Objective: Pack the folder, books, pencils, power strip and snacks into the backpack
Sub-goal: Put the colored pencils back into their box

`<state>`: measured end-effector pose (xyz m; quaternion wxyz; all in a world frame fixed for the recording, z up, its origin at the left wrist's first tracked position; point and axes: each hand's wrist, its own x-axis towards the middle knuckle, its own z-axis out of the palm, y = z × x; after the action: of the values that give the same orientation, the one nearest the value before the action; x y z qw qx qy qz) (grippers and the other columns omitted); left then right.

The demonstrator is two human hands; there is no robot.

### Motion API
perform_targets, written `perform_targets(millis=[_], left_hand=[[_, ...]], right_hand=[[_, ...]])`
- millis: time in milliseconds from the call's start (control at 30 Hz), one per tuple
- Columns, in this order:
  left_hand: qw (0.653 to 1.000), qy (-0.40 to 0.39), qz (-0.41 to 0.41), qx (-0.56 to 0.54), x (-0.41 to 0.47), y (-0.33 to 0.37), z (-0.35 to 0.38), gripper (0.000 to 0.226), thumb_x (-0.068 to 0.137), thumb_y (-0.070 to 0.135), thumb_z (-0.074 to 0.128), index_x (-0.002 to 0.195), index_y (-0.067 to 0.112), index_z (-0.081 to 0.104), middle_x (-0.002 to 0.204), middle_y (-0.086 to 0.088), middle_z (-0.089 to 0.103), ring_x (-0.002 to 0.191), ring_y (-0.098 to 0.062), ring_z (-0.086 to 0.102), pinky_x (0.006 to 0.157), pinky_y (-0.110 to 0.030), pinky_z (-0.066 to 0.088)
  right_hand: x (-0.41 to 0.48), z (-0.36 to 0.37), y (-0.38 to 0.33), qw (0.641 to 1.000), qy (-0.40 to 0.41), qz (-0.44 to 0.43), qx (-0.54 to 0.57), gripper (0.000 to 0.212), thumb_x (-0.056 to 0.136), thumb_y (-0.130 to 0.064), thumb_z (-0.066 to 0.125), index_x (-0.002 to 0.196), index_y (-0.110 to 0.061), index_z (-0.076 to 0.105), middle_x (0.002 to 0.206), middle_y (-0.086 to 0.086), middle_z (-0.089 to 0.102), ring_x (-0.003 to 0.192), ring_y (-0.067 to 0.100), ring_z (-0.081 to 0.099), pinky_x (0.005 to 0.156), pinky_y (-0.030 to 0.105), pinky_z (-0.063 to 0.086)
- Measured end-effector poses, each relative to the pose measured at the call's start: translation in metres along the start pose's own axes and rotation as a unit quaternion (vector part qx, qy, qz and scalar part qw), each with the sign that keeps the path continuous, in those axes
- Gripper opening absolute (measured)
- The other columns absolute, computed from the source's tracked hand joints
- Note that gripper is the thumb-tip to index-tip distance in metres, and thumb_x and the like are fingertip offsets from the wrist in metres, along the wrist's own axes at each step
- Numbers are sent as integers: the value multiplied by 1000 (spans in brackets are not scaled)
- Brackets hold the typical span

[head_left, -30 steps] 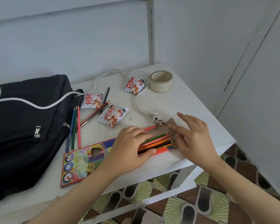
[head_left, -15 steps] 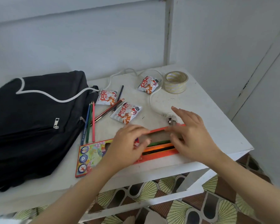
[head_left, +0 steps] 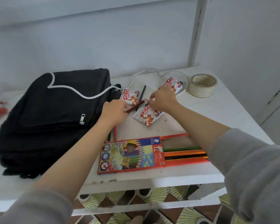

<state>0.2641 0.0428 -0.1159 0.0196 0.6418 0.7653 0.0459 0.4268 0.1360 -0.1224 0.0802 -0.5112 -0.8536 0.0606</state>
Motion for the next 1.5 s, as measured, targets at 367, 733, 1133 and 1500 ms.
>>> perform_targets(millis=[367,733,1133,1500], left_hand=[[979,-17,-22,-200,-2,-1,-7,16,83,15,66,98,14,70,84,2,64,76,-10,58,73,-26,47],[927,-82,65,-360,-17,42,-28,21,84,11,65,105,14,67,94,6,68,90,-7,63,81,-17,46],[881,-111,114,-445,-33,107,-21,18,81,7,67,93,21,69,90,2,70,82,-8,63,82,-19,50],[896,-15,141,-420,-58,138,10,28,73,10,76,98,21,68,80,14,65,75,-3,63,70,-10,48]], right_hand=[[3,2,2,905,-16,81,417,21,88,-32,62,95,-13,67,95,-1,62,90,12,54,83,29,42],[-46,-47,37,791,1,62,609,7,89,-24,60,86,-25,66,91,-10,70,76,6,58,71,24,37],[-132,-65,83,740,209,84,634,22,90,0,50,73,-13,57,65,-4,69,56,8,59,58,17,44],[-186,-36,95,753,249,181,581,13,90,-5,55,92,-18,58,72,5,71,58,13,60,68,25,50]])
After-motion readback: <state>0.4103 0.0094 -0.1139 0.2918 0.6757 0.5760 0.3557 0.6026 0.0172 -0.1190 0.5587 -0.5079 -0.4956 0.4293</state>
